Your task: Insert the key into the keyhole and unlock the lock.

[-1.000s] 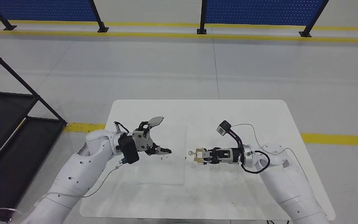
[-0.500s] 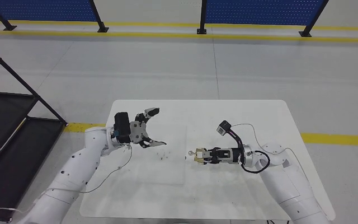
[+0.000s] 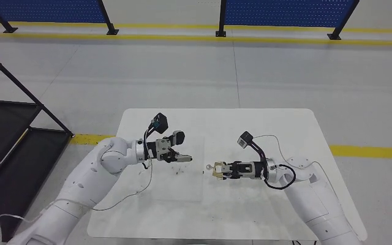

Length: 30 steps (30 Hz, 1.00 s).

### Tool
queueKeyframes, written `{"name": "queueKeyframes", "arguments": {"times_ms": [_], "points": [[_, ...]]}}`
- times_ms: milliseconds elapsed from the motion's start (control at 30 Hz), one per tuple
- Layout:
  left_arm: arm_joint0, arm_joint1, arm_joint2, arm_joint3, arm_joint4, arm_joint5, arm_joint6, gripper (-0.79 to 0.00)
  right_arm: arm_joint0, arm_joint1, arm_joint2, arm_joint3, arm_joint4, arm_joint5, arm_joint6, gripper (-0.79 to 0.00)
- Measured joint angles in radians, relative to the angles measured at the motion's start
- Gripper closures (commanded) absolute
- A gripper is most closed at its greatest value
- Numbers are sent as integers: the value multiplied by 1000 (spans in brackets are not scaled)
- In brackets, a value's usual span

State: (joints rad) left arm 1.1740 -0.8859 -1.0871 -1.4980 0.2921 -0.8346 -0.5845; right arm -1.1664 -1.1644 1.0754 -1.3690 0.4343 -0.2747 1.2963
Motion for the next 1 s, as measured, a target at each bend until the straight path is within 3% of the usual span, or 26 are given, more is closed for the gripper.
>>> {"name": "queueKeyframes", "arguments": {"times_ms": [67,133,467,600,733,833,967,1000], "points": [[2,9,-7,-20,-81,42,-127,-785,0,0,0,0,0,0,0,0],[2,10,-8,-21,-95,46,-176,-785,0,0,0,0,0,0,0,0],[17,7,4,-27,-122,63,-147,-785,0,0,0,0,0,0,0,0],[18,6,27,-17,-386,92,-242,-785,0,0,0,0,0,0,0,0],[-10,1,66,24,-721,137,-415,-785,0,0,0,0,0,0,0,0],[-34,-7,88,58,-805,148,-485,-785,0,0,0,0,0,0,0,0],[-52,-20,121,86,-803,173,-483,-785,0,0,0,0,0,0,0,0],[-56,-23,128,92,-795,181,-478,-739,0,0,0,0,0,0,0,0]]}}
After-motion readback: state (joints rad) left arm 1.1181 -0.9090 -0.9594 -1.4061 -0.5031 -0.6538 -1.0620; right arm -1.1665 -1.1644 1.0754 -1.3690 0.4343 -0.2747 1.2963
